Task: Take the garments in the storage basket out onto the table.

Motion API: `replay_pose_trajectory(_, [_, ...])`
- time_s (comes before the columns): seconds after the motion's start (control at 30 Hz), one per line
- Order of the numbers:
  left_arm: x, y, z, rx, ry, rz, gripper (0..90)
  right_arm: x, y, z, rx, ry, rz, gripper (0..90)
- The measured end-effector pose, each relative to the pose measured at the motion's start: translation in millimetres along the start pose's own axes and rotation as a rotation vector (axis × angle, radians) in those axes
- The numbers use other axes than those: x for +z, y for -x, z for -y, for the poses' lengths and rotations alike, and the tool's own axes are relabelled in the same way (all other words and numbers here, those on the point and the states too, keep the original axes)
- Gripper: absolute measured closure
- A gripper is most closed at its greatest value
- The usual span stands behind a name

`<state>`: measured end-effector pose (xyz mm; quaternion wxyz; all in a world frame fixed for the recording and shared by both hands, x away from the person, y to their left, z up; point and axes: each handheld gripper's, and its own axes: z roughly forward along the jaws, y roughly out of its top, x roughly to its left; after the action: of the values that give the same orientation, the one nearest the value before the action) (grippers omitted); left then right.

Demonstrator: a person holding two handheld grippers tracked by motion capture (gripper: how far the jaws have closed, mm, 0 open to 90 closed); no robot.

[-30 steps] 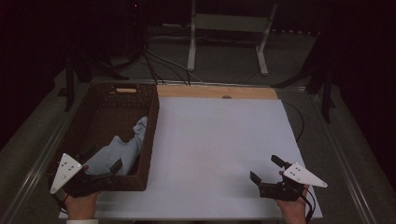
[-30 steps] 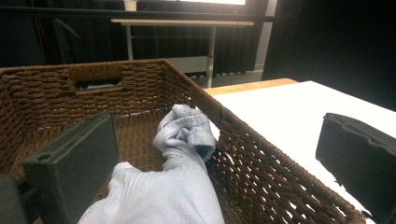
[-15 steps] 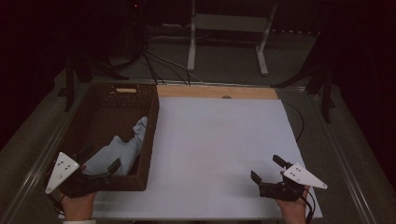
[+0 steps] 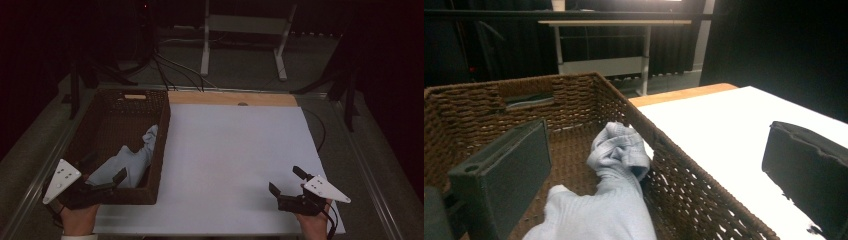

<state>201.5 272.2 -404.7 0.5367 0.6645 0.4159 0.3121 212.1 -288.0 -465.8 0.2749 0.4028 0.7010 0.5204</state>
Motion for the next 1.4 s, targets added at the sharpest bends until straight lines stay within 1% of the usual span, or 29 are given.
replay_pose_trajectory(0.23, [1.2, -3.9, -8.7, 0.008, -0.016, 0.007, 0.3, 2.5, -1.6, 0.8, -0.002, -0.005, -0.003, 0.6])
replay_pose_trajectory(0.37, [2.3, -4.5, -13.1, 0.017, -0.023, 0.022, 0.3, 3.3, -2.6, 1.0, -0.003, -0.009, -0.004, 0.6])
replay_pose_trajectory(0.4, [2.7, -4.4, -14.1, 0.013, -0.019, 0.031, 0.3, 3.2, -2.6, 1.0, -0.003, -0.008, -0.004, 0.6])
replay_pose_trajectory(0.53, [4.1, -5.8, -16.5, 0.016, -0.028, 0.038, 0.3, 2.7, -1.4, 1.2, 0.0, -0.007, 0.0, 0.6])
replay_pose_trajectory(0.7, [6.4, -8.7, -18.6, 0.011, -0.034, 0.039, 0.3, 2.4, -1.2, 1.4, 0.001, -0.007, 0.001, 0.6])
replay_pose_trajectory(1.23, [16.5, -15.4, -31.0, 0.05, -0.078, 0.033, 0.3, 1.9, -1.8, 1.1, 0.002, -0.002, 0.001, 0.6])
replay_pose_trajectory(1.4, [19.3, -19.0, -32.0, 0.052, -0.09, 0.029, 0.3, 1.2, -1.5, 0.9, 0.004, 0.003, 0.001, 0.6])
